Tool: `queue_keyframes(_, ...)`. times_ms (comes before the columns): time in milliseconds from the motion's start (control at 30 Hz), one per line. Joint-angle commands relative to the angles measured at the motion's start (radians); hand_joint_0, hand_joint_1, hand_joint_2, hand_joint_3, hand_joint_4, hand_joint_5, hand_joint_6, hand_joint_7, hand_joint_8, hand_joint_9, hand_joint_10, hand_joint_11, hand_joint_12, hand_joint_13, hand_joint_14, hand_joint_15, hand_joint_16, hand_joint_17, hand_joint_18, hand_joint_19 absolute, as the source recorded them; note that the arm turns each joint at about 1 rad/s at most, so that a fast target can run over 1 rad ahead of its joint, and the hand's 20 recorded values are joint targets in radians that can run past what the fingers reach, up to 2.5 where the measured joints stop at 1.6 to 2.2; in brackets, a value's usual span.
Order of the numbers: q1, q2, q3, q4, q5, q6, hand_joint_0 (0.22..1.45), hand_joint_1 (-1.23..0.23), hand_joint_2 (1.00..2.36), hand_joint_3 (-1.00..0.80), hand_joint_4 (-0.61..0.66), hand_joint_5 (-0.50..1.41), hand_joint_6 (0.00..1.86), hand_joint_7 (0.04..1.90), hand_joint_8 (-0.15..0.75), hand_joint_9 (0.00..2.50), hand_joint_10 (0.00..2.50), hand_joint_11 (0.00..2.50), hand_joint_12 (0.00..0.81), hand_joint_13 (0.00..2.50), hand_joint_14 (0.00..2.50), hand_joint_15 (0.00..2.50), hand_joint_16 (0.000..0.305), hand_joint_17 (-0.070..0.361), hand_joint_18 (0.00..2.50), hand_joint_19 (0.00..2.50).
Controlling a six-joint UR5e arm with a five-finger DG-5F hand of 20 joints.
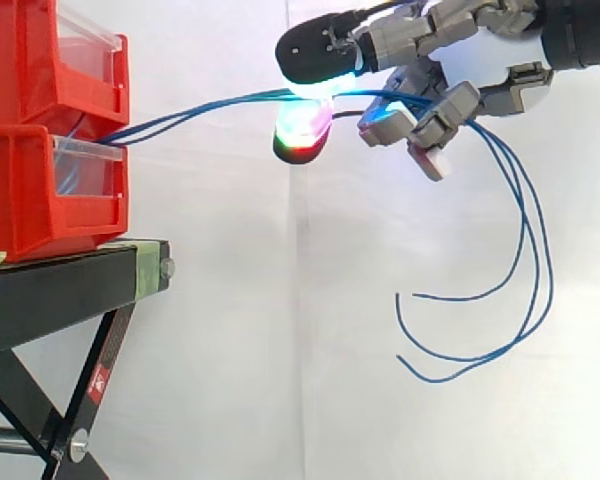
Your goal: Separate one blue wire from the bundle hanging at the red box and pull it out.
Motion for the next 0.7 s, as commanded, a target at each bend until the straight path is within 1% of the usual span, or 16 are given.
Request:
queue_keyframes(0, 0.0, 0.0, -0.001, 0.0, 0.0, 0.0, 0.57, -0.62, 1.01, -0.33, 0.13, -0.17, 0.91, 0.86, 0.323, 1.39, 0.01, 1.52, 0.387, 1.19, 1.12, 1.53, 0.051, 0.114, 1.18, 1.1)
queue_keyframes(400, -0.002, 0.0, -0.001, 0.0, 0.0, 0.001, 0.56, -0.62, 1.01, -0.37, 0.13, -0.17, 0.91, 0.86, 0.329, 1.39, 0.01, 1.52, 0.389, 1.2, 1.12, 1.52, 0.051, 0.115, 1.19, 1.1)
queue_keyframes(667, -0.002, 0.0, -0.001, 0.0, 0.0, 0.001, 0.59, -0.68, 1.01, -0.36, 0.13, -0.16, 0.91, 0.88, 0.328, 1.4, 0.01, 1.53, 0.394, 1.22, 1.07, 1.55, 0.05, 0.112, 1.19, 1.09)
